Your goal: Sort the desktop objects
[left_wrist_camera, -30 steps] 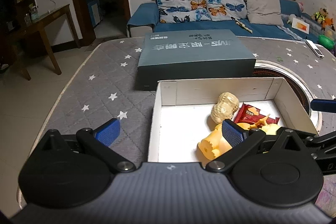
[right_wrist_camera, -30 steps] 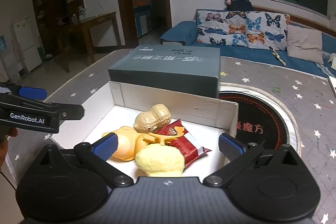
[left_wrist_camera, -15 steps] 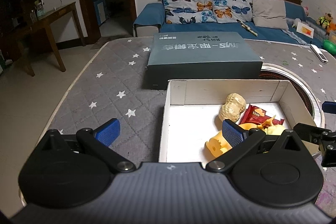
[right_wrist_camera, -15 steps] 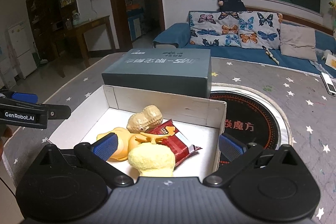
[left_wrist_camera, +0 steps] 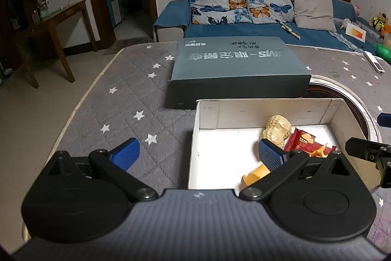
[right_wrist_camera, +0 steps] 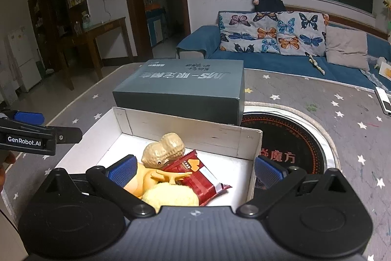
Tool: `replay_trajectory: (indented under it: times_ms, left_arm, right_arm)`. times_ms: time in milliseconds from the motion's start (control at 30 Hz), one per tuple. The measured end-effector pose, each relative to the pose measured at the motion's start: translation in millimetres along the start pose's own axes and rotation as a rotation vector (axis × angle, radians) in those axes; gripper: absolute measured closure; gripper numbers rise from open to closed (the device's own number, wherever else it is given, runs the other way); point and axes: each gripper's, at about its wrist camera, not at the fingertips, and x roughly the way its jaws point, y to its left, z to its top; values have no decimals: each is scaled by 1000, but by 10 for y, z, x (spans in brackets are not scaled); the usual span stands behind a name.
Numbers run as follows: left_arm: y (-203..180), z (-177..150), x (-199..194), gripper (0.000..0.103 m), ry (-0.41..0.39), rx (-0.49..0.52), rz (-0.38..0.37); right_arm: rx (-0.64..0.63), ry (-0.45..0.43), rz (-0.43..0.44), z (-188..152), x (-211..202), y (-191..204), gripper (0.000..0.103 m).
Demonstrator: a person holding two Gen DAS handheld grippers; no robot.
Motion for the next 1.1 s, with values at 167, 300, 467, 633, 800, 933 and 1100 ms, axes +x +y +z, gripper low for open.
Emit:
replay_trajectory:
  times_ms: [167, 300, 467, 633, 800, 933, 1100]
  left_arm:
    - [16, 97, 71, 0, 7, 6, 2]
    - [37, 183, 121, 0, 11, 11, 2]
    - [84, 313, 198, 0, 17, 10, -6]
    - [187, 511, 342, 0, 29, -15, -15]
    - [297, 713, 541, 0, 44, -52, -26]
    - [342, 858, 718, 0, 53, -69, -22]
    - [366, 1024, 985, 0, 62, -92, -41]
  right_arm:
    - [8, 13, 12, 83, 83, 16, 0]
    - [14, 21, 30, 192, 131, 14, 0]
    - [11, 17, 40, 396, 193, 1, 0]
    - [23, 19, 49, 606, 314, -61, 0]
    - [57, 32, 64, 803, 511, -176, 0]
    - [72, 45, 44, 922, 707, -251, 0]
    - [140, 69, 52, 1018, 977, -396, 0]
